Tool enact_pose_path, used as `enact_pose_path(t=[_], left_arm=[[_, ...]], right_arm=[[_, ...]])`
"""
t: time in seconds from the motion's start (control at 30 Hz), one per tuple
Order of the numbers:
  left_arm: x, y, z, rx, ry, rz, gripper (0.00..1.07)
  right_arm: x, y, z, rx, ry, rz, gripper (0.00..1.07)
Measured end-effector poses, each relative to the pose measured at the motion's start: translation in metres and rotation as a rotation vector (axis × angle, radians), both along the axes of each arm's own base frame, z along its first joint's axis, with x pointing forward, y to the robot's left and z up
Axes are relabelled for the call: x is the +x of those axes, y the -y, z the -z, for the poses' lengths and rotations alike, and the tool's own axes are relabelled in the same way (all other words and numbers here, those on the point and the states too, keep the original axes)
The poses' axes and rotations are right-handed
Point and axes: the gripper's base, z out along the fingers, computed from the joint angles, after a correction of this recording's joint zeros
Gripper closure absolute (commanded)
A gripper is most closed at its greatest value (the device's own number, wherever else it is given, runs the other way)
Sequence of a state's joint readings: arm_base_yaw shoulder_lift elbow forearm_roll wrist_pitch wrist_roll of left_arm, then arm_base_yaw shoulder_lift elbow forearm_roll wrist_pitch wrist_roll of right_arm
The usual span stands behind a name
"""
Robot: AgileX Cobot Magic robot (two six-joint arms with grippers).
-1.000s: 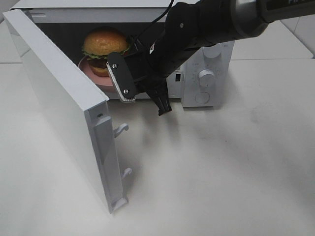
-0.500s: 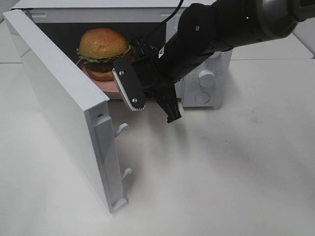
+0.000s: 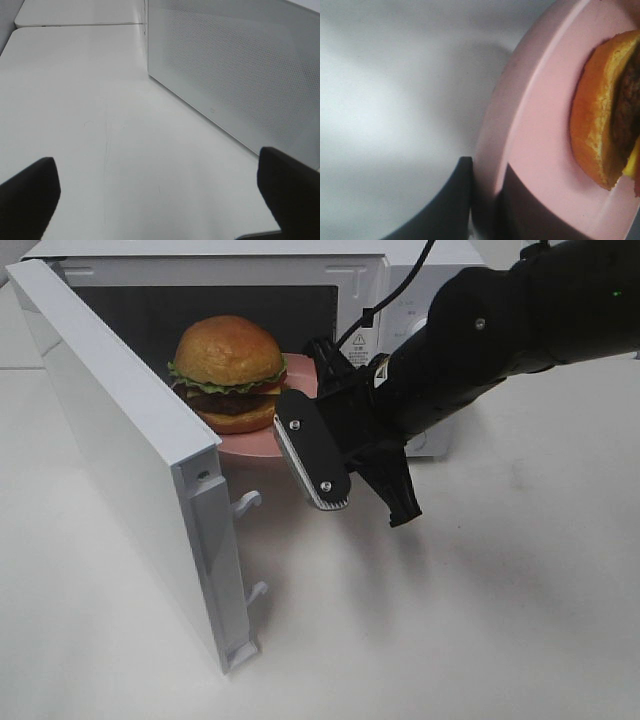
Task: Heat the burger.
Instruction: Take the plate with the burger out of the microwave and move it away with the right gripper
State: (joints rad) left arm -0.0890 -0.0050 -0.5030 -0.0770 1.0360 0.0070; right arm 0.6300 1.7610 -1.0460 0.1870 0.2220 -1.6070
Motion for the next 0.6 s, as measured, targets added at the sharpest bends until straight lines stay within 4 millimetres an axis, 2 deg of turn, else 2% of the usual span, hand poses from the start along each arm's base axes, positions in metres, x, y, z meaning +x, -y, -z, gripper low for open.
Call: enact_pose_path(t=[0.6], left_arm=[[0.0,0.0,0.0,0.0,0.0,0.0,0.06]], right_arm=[[-0.036,0.027,-0.012,0.04,-0.001,0.028,1.07]])
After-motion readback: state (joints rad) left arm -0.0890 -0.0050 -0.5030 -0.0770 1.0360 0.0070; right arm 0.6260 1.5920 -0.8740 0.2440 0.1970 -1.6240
